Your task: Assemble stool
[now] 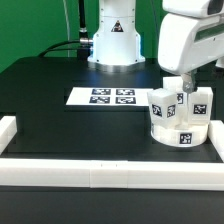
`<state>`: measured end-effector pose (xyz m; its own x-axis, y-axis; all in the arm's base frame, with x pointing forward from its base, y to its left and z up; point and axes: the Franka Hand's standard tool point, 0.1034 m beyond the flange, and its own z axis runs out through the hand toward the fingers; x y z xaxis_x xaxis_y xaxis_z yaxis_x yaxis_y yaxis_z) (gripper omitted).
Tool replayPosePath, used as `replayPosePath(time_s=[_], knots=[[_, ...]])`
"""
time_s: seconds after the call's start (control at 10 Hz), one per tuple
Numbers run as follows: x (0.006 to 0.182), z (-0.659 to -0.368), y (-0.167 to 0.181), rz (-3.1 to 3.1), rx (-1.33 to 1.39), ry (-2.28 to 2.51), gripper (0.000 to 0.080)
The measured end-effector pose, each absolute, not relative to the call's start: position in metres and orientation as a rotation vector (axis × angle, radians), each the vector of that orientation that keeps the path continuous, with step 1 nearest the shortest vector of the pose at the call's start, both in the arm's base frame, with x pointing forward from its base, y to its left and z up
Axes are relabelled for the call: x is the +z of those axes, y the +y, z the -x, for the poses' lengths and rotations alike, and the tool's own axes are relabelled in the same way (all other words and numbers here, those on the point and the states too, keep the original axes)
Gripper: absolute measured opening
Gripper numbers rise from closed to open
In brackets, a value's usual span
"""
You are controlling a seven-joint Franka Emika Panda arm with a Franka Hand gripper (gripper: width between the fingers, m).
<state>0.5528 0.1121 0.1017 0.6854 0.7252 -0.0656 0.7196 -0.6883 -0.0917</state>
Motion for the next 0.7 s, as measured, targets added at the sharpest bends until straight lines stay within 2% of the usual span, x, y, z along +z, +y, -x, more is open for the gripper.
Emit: replayPosePath(time_s=[0.3,0.7], knots=[[0.1014,-0.5529,0.111,2.677,0.139,-1.506,0.0649],[0.1014,-0.5586,0.1087,2.222,0.081,-2.13,0.0649]])
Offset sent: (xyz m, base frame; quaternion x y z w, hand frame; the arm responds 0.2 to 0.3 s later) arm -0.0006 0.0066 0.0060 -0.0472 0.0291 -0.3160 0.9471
